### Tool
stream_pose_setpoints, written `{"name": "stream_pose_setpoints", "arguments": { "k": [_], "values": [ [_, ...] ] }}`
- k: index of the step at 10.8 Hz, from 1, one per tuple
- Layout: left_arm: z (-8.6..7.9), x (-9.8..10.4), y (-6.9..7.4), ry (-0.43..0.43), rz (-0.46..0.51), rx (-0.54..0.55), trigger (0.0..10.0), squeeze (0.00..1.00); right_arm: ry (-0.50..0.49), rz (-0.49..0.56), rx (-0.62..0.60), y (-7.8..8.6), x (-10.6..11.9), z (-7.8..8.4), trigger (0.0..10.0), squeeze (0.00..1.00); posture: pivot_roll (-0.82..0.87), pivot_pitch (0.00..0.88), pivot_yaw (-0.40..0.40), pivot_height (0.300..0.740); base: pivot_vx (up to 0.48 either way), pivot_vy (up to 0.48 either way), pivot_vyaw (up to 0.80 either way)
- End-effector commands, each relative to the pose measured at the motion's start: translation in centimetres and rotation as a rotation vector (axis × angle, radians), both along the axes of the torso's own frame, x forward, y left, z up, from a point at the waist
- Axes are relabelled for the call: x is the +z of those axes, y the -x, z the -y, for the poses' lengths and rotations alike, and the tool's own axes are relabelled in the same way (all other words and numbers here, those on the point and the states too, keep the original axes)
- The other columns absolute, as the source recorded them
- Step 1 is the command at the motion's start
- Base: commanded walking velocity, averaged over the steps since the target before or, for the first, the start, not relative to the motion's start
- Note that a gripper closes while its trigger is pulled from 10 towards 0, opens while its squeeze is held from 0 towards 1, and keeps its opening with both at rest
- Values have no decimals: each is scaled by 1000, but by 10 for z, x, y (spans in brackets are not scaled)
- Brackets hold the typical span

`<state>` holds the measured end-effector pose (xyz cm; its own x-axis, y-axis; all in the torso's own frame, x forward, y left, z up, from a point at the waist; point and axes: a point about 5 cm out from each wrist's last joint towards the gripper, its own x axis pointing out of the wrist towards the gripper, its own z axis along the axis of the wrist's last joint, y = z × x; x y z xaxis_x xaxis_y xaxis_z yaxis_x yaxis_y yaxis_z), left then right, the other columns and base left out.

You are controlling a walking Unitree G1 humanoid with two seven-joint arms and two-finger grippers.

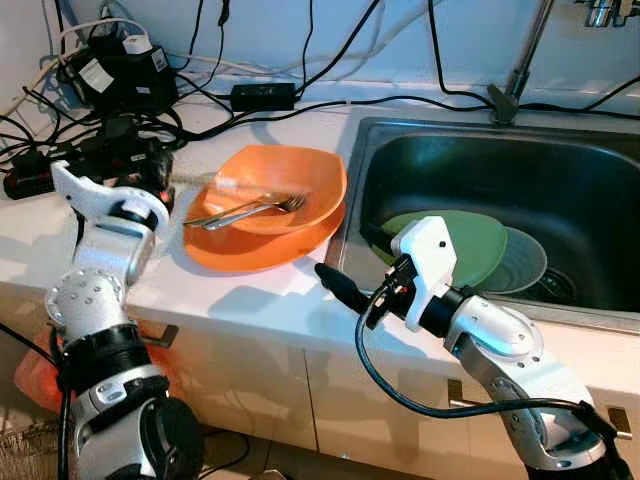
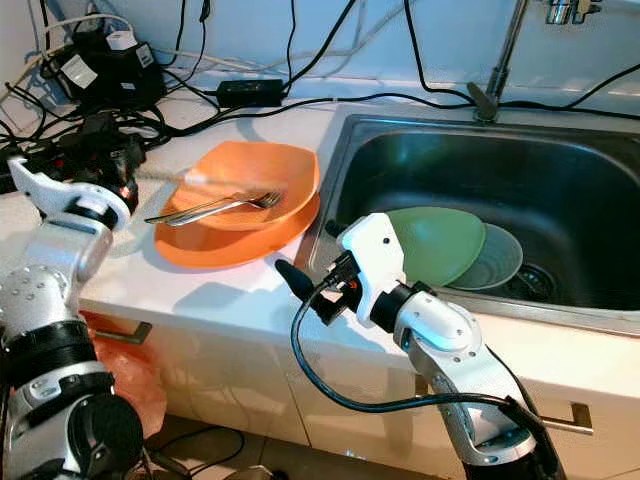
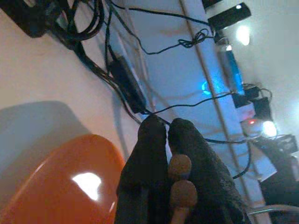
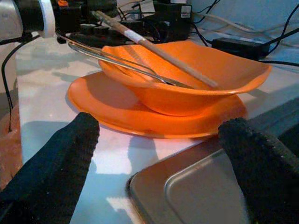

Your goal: Kitchen organization

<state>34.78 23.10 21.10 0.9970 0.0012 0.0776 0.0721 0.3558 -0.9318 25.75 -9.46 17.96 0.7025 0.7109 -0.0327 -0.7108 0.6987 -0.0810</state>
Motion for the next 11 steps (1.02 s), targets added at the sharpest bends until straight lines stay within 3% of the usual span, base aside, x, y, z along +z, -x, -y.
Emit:
{"name": "stream_pose_setpoints", "arguments": {
  "k": [1,3,5,7,9,10,11],
  "values": [
    [-1,6,-1,23,9,9,0,0,-1,17,12,0,2,-4,10000,0,72,53,112,740,0,0,0],
    [-4,8,-2,51,21,17,0,0,0,21,9,0,2,-5,10000,0,71,53,112,740,0,0,0],
    [2,23,-4,76,97,-18,0,0,-5,18,-9,-2,1,-4,10000,0,73,51,113,740,0,0,0],
    [31,39,1,92,264,-196,0,0,-140,-28,-179,-22,7,10,10000,0,65,45,115,740,0,0,0],
    [47,47,2,95,313,-283,0,0,-255,-54,-260,-31,14,19,10000,0,60,38,116,740,0,0,0],
    [63,47,-1,96,325,-338,0,0,-360,-84,-287,-36,20,20,10000,0,54,33,113,740,0,0,0],
    [69,44,-3,98,322,-347,0,0,-395,-92,-283,-37,24,18,10000,0,50,31,113,740,0,0,0]
  ]
}}
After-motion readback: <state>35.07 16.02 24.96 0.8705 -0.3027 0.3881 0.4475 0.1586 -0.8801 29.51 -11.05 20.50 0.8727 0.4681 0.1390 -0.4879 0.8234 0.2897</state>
